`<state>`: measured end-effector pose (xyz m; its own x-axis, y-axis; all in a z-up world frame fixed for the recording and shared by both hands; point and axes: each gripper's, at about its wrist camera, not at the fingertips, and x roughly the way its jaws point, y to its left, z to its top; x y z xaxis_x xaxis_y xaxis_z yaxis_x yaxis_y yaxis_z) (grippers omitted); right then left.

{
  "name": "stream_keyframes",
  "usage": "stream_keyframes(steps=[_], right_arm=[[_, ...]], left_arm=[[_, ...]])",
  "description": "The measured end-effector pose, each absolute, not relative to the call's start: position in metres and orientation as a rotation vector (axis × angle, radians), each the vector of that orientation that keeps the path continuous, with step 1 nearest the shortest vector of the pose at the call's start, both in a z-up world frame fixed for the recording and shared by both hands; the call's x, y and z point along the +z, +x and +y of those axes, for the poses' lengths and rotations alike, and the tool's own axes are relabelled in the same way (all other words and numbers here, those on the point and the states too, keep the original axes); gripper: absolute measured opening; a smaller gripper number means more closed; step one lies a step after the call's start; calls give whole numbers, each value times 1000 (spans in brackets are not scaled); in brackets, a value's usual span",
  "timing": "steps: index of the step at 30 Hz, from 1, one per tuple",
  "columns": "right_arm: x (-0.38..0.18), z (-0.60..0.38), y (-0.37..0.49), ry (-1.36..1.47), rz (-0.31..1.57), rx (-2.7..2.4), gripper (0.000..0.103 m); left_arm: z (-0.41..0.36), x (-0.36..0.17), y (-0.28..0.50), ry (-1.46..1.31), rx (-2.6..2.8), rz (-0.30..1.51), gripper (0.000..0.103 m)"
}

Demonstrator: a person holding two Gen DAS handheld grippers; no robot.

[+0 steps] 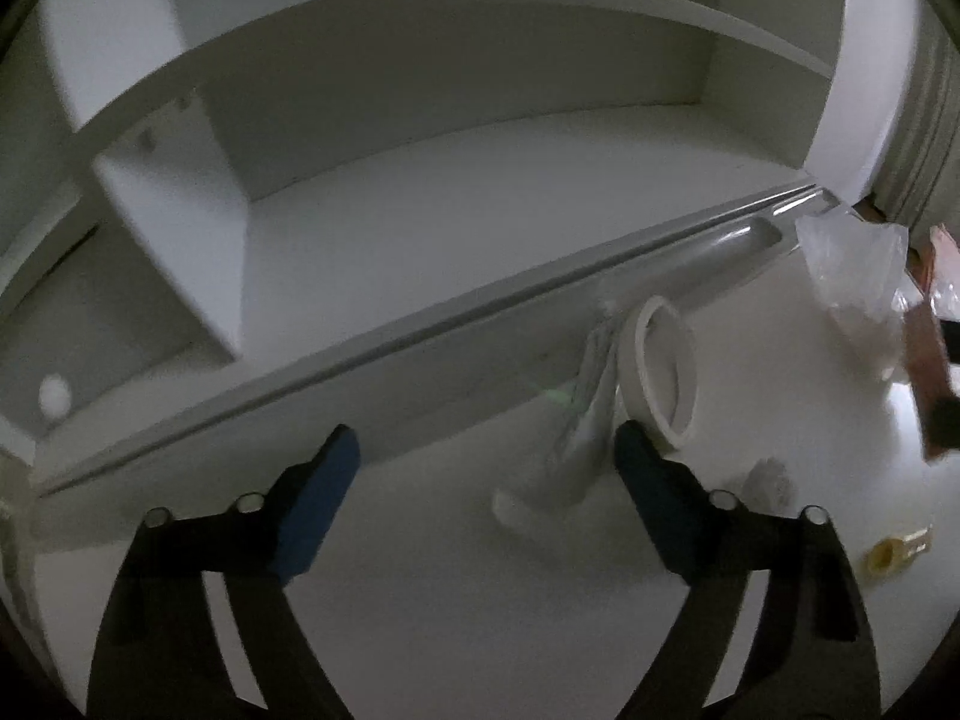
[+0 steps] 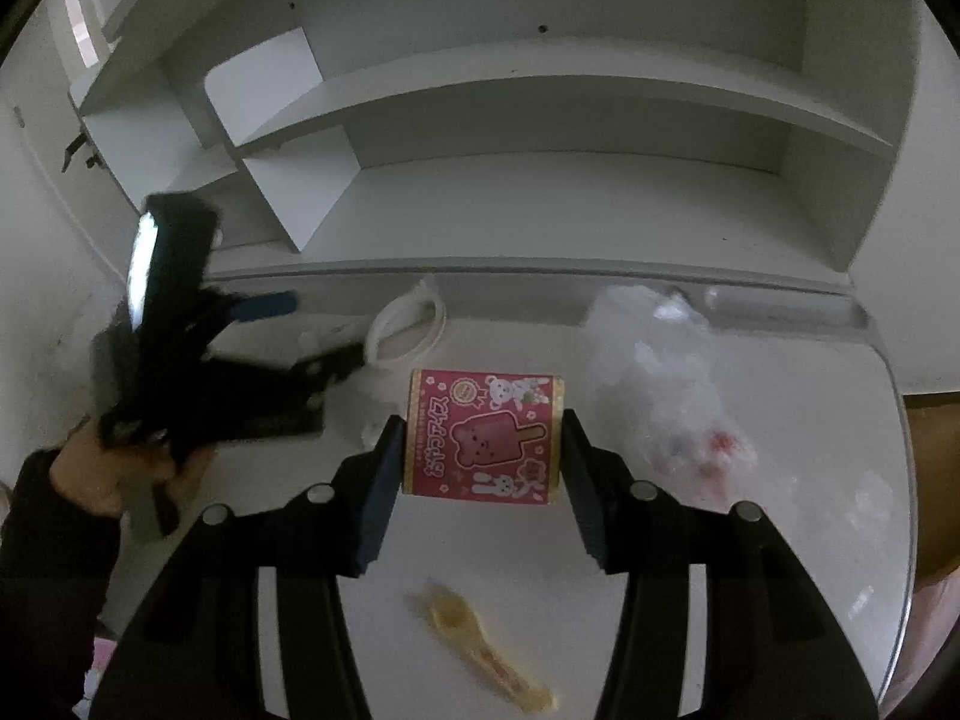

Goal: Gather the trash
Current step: 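Grasp the white paper strip with the left gripper, then carry the pink wrapper and paper strip to the bin and release both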

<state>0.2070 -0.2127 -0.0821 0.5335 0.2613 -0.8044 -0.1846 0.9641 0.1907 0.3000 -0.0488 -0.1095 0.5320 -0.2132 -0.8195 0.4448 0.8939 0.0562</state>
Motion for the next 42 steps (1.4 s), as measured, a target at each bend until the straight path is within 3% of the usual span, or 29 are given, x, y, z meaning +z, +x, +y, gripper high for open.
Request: stream_keyframes(steps=[1,5,6,8,17,25,35,42], right_arm=[[-81,-216,203,83,969,268,50],[-72,-230,178,71,958,270,50],[-70,-234,172,69,957,267,50],[-66,-243,161,71,946,253,50],[-46,-314,88,135,880,128,50],[-63,-418,-15,227,879,-100,50],[-113,-547,-149,411,908,-387,50],[-182,-590,-189,525,1003,-428,51]], left_arm=[[-54,-109,299,282,-412,923,73],[-66,-106,295,302,-447,914,35],[-70,-105,291,317,-446,913,32],[-72,-100,279,317,-449,901,13],[-37,-34,214,194,-339,839,12],[-147,-2,90,194,-626,786,12],[-354,-45,-59,338,-1134,826,12],[-442,-122,-99,496,-1256,910,12]])
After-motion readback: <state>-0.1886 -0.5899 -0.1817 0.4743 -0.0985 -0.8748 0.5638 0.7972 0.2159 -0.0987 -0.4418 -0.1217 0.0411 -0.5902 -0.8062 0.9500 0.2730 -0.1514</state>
